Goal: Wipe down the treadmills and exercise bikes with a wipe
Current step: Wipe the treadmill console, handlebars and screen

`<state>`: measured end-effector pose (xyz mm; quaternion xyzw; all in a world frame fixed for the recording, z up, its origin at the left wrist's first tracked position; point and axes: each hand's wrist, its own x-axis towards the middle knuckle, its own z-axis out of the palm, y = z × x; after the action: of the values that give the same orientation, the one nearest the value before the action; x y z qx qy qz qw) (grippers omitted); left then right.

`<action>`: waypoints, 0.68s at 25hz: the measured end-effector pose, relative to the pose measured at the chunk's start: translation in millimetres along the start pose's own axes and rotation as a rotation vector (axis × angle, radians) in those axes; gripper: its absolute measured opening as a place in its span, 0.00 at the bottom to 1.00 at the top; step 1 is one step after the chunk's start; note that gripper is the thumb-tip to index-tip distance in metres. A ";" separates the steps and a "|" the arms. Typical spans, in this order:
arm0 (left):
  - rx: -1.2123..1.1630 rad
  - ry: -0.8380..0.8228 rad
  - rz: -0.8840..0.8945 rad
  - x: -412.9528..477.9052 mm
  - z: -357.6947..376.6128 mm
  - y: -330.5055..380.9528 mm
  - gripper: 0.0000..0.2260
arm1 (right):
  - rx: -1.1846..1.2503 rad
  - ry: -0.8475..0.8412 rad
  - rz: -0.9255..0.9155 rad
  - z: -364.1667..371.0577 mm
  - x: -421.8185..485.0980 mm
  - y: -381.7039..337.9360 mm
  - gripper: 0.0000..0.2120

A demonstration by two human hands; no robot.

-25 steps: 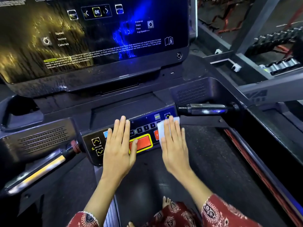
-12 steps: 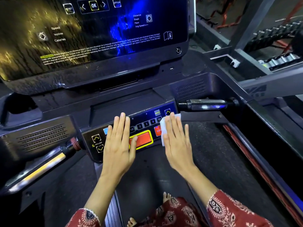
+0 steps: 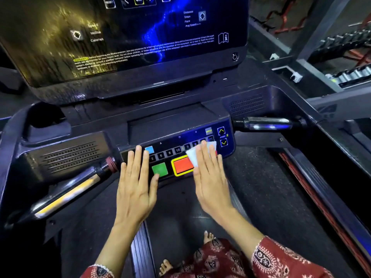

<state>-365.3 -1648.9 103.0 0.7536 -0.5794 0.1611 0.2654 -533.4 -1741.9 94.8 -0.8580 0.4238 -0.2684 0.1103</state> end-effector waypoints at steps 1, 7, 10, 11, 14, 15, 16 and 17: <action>-0.006 -0.002 -0.002 -2.0 0.1 -2.4 0.25 | 0.017 -0.015 -0.061 6.5 -3.6 -16.3 0.24; -0.010 0.004 0.002 -13.9 -14.2 -31.2 0.25 | -0.147 -0.003 -0.266 19.3 -3.1 -31.6 0.26; -0.035 -0.004 -0.019 -17.1 -20.5 -42.0 0.26 | -0.103 -0.023 -0.198 29.3 -22.9 -49.2 0.27; -0.042 -0.009 -0.035 -18.5 -22.3 -46.4 0.27 | -0.115 -0.049 -0.273 37.2 -26.6 -63.7 0.27; -0.055 -0.013 -0.083 -22.4 -30.3 -61.4 0.26 | -0.124 -0.070 -0.452 46.9 3.5 -96.5 0.26; -0.050 -0.012 -0.086 -23.7 -32.7 -65.5 0.26 | -0.166 -0.056 -0.472 43.8 19.5 -99.5 0.26; -0.046 -0.013 -0.088 -24.3 -34.5 -68.5 0.26 | -0.208 -0.032 -0.451 40.0 32.5 -98.6 0.26; -0.046 -0.014 -0.089 -24.6 -35.7 -70.1 0.26 | -0.226 0.000 -0.376 36.9 40.1 -94.4 0.26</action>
<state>-302.6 -1595.4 103.3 0.7735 -0.5506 0.1306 0.2855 -430.0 -1716.6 118.1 -0.9289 0.2837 -0.2351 -0.0387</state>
